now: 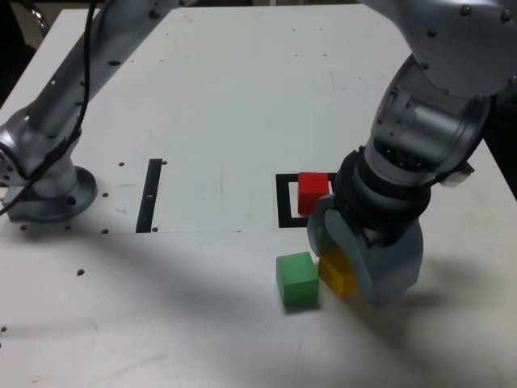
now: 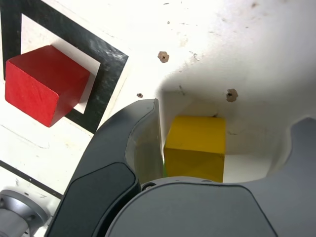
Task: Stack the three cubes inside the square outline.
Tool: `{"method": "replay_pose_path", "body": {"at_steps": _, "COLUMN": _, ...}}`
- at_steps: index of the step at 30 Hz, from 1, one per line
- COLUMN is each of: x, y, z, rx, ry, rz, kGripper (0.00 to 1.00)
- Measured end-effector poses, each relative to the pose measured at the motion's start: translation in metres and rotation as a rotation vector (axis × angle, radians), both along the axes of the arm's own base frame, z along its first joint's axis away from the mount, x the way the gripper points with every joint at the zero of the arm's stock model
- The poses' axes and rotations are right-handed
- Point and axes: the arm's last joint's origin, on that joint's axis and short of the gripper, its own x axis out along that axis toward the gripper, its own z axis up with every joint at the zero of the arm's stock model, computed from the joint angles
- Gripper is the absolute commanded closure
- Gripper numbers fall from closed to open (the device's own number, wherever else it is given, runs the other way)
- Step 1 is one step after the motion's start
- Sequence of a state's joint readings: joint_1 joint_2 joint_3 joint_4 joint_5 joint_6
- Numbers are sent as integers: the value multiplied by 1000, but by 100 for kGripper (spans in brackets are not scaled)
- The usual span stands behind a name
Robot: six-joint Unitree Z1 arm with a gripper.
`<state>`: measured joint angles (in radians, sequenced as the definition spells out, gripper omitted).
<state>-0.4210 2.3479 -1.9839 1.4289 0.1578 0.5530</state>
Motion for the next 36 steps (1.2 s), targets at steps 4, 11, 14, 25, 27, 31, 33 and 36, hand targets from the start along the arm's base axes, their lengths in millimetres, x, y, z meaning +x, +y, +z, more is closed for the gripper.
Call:
{"method": "replay_pose_path", "body": {"at_steps": 4, "x": 1, "y": 1, "z": -2, "rx": 2, "ry": 2, "rz": 14, "kGripper": 53}}
{"method": "replay_pose_path", "body": {"at_steps": 11, "x": 2, "y": 0, "z": -8, "rx": -8, "ry": 19, "rz": 29, "kGripper": 75}}
{"method": "replay_pose_path", "body": {"at_steps": 14, "x": 2, "y": 0, "z": -8, "rx": -12, "ry": 20, "rz": 31, "kGripper": 78}}
{"method": "replay_pose_path", "body": {"at_steps": 25, "x": 2, "y": -1, "z": -8, "rx": -19, "ry": 18, "rz": 33, "kGripper": 79}}
{"method": "replay_pose_path", "body": {"at_steps": 27, "x": 2, "y": -1, "z": -8, "rx": -20, "ry": 17, "rz": 34, "kGripper": 79}}
{"method": "replay_pose_path", "body": {"at_steps": 31, "x": 3, "y": -1, "z": -7, "rx": -21, "ry": 14, "rz": 39, "kGripper": 79}}
{"method": "replay_pose_path", "body": {"at_steps": 33, "x": 2, "y": -1, "z": -4, "rx": -15, "ry": 15, "rz": 46, "kGripper": 79}}
{"method": "replay_pose_path", "body": {"at_steps": 36, "x": 1, "y": 1, "z": 8, "rx": -1, "ry": 2, "rz": 59, "kGripper": 79}}
